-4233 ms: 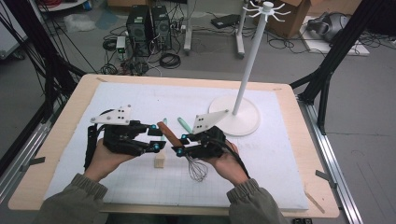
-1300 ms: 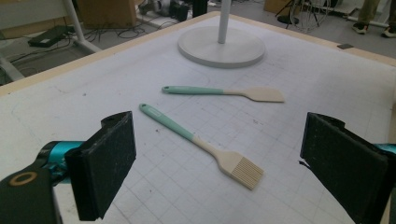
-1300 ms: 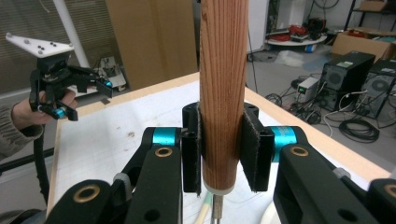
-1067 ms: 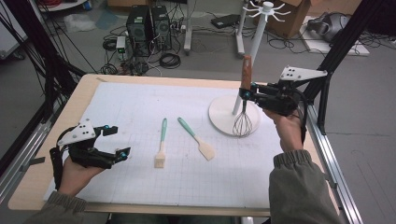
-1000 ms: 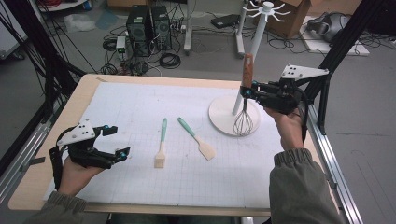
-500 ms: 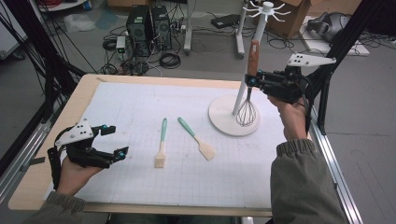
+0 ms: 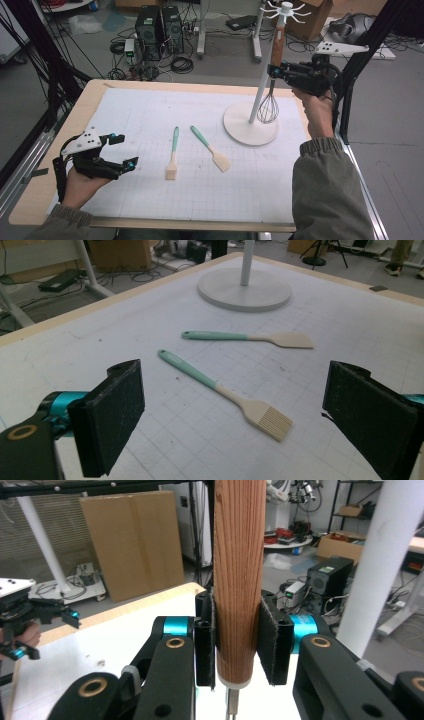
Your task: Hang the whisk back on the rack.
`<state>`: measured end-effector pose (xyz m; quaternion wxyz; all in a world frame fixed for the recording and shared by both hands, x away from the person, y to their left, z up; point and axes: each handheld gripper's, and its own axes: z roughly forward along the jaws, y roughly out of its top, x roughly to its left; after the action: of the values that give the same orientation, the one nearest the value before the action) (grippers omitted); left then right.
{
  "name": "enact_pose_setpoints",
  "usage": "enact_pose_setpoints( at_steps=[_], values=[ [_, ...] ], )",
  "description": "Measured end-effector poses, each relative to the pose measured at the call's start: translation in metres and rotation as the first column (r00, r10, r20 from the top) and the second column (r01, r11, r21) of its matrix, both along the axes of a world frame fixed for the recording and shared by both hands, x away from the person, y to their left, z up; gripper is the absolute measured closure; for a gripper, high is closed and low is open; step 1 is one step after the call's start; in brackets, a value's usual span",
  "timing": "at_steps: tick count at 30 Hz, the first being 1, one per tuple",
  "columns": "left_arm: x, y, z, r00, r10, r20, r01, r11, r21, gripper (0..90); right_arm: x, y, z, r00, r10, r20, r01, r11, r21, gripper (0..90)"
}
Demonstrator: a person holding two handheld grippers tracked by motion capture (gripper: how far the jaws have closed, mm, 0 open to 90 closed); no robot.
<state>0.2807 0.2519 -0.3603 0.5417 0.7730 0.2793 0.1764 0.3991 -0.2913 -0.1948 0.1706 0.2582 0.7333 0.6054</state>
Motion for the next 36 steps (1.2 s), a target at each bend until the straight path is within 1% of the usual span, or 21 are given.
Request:
enact_pose_setpoints(
  at_steps=[2, 9, 14, 16, 18, 20, 24, 30, 36],
  values=[
    [0.0, 0.0, -0.001, 1.0, 0.0, -0.002, 0.0, 1.0, -0.002, 10.3, 0.003, -0.001, 0.002, 1.0, -0.006, -0.002, 0.006, 1.0, 0.01, 72.6],
    [0.0, 0.0, 0.0, 1.0, -0.005, 0.004, 0.005, 1.0, -0.005, 10.2, 0.011, -0.004, 0.007, 0.9996, -0.023, -0.014, 0.023, 1.0, 0.007, 72.5],
    [-0.001, 0.0, 0.0, 1.0, -0.008, 0.005, 0.008, 1.0, 0.0, 10.2, 0.013, -0.004, 0.01, 0.9994, -0.033, -0.007, 0.033, 0.999, 0.011, 72.5],
    [-0.001, 0.0, 0.001, 1.0, -0.005, 0.003, 0.005, 1.0, -0.007, 10.2, 0.013, -0.005, 0.01, 0.9993, -0.035, -0.016, 0.035, 0.999, 0.017, 72.5],
    [-0.001, -0.001, 0.001, 1.0, -0.005, 0.007, 0.005, 1.0, -0.007, 10.3, 0.014, -0.007, 0.01, 0.9991, -0.04, -0.017, 0.04, 0.999, 0.014, 72.5],
    [-0.001, -0.001, 0.001, 1.0, -0.006, 0.006, 0.006, 1.0, -0.006, 10.2, 0.014, -0.009, 0.009, 0.9985, -0.048, -0.028, 0.048, 0.999, 0.013, 72.5],
    [-0.001, -0.001, 0.001, 0.9999, -0.008, 0.006, 0.008, 1.0, -0.004, 10.2, 0.017, -0.011, 0.006, 0.9979, -0.045, -0.046, 0.046, 0.999, 0.012, 72.5],
    [-0.001, -0.001, 0.001, 0.9999, -0.01, 0.007, 0.01, 0.9999, -0.004, 10.3, 0.022, -0.009, 0.003, 0.9976, -0.044, -0.054, 0.045, 0.999, 0.02, 72.4],
    [-0.002, -0.001, 0.001, 0.9999, -0.011, 0.009, 0.011, 0.9999, -0.005, 10.2, 0.025, -0.006, 0.001, 0.9972, -0.041, -0.063, 0.043, 0.998, 0.039, 72.2]
  ],
)
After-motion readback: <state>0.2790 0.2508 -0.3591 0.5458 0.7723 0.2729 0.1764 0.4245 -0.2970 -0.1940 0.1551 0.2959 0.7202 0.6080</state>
